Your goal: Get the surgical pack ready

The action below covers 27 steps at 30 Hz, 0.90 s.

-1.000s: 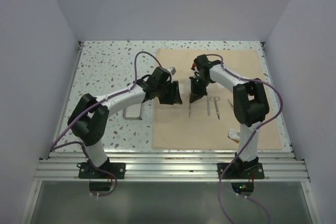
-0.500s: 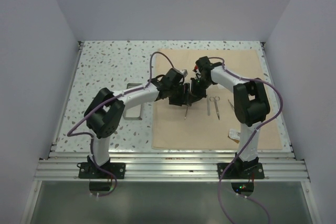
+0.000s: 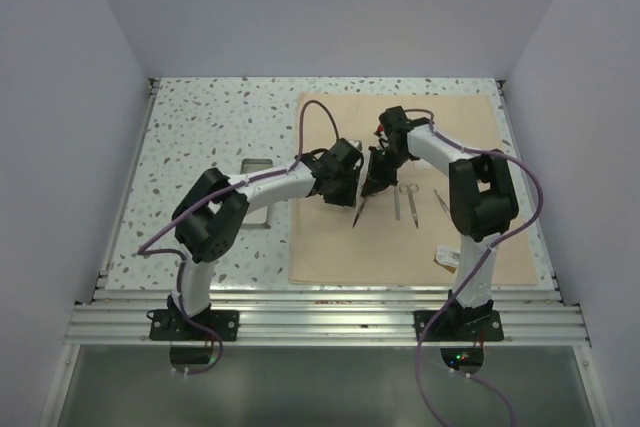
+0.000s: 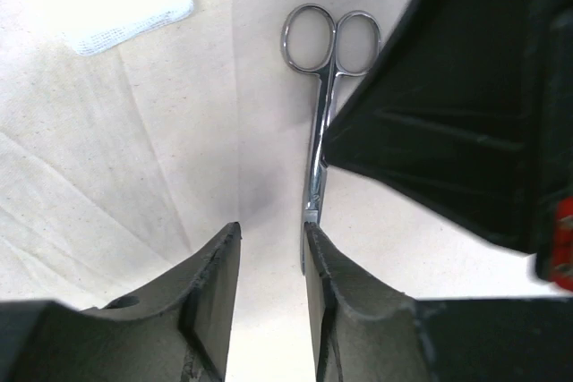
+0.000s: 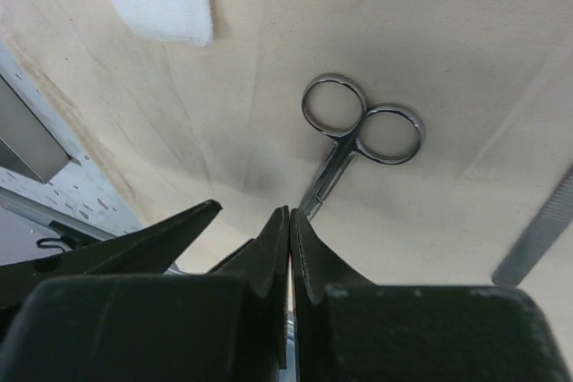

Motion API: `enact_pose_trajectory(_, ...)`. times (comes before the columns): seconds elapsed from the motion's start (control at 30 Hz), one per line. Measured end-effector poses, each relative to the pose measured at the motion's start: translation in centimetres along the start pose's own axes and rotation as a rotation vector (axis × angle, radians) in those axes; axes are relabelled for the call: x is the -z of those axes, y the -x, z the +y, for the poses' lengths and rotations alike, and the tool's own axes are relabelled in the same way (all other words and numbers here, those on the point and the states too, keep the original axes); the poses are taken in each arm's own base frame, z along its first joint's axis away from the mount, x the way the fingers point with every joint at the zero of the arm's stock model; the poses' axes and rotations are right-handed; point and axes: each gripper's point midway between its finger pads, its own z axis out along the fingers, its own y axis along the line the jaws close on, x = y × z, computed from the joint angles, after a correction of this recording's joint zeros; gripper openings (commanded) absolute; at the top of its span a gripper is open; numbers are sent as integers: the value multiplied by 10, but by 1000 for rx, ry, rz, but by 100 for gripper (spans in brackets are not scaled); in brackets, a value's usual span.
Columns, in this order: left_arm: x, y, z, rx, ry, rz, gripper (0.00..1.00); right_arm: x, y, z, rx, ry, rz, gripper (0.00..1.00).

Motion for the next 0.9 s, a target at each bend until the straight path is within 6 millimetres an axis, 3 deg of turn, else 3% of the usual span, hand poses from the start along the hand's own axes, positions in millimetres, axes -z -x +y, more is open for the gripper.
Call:
enact_pose_trajectory(0.07,0,0,3,-7,12,-4,36,4,4,-6,-4,-15,-13,9)
enact_pose_trajectory(0.1,0,-1,5,-10,16,-4,36,7,5,-10,-5,-28,-21,23)
enact_pose_trajectory(0.2,9,-8,15,-24,39,-1,36,12,11,-18,-2,-65,-39,35)
enact_pose_trajectory(0.3,28,-6,21,-31,38,-16,36,19,18,-21,5,-121,-70,34)
enact_pose_trajectory(0.4,51,8,25,-26,26,-64,36,23,29,-14,25,-155,-118,31)
enact_pose_trajectory(0.57,77,27,26,-29,12,-130,36,18,38,-12,17,-214,-156,26)
enact_pose_trajectory(0.9,78,16,34,-51,30,-103,36,-1,38,-32,-73,-322,-157,23)
